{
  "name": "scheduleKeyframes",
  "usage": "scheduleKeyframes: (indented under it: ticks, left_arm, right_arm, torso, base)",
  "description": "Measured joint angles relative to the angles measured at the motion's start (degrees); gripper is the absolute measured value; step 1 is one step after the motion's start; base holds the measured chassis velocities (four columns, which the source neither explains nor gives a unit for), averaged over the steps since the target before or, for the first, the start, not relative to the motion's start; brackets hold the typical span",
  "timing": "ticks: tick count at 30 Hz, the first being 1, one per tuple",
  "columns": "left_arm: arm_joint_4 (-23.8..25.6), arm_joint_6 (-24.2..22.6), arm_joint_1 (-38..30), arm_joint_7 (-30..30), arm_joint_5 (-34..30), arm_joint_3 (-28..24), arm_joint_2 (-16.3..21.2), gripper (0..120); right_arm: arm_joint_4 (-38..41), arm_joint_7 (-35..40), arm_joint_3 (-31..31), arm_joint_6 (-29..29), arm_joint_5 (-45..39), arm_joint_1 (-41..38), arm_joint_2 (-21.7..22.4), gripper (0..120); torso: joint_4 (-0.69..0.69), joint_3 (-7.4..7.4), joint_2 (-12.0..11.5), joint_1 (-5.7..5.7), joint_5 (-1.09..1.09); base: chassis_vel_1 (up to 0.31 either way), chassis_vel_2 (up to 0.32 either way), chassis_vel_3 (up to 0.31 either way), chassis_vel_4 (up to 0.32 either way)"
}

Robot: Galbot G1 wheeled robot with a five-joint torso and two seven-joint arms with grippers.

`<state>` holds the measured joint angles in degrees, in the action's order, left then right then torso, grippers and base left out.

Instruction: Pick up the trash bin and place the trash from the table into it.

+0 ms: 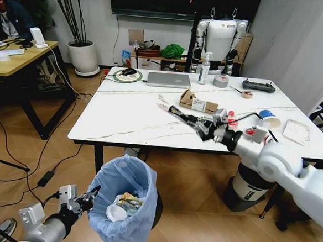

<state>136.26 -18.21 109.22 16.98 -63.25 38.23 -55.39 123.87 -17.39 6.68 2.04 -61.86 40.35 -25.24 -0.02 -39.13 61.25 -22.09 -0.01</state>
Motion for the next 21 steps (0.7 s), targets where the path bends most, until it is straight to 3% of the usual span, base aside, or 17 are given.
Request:
scheduleKeyframes:
  ticks: [4,8,14,21]
  left_arm:
    - [0.3,-0.2,0.0,0.2,-0.1,-0.2,0.1,0]
    - [0.5,-0.3,0.5,0.3,-0.1,-0.1,0.5,0]
    - [0.8,-0.4,0.7,0.7,-1.3,1.3,1.7,0]
    - [0.8,-0.5,0.4,0.8,-1.7,1.6,1.9,0]
  right_arm:
    - [3.0,-0.8,2.0,-1.2,1.4,1.7,-0.5,0]
    - [1.8,-2.4,6.9,-2.6,2.3,-1.5,-2.3,0]
    - [-3.6,-6.3,18.8,-2.9,3.8,-11.5,-7.3,0]
    - [-8.3,-8.2,25.6,-3.4,5.5,-16.5,-11.6,0]
  torso:
    - [0.0,0.0,0.0,0.0,0.0]
    - [0.02,0.0,0.0,0.0,-0.01]
    - [0.02,-0.01,0.0,-0.01,0.0]
    - [0.03,-0.01,0.0,-0.01,0.0]
  base:
    - [0.0,0.0,0.0,0.0]
    - [0.0,0.0,0.0,0.0]
    - [0.0,0.0,0.0,0.0]
    - [0.0,0.0,0.0,0.0]
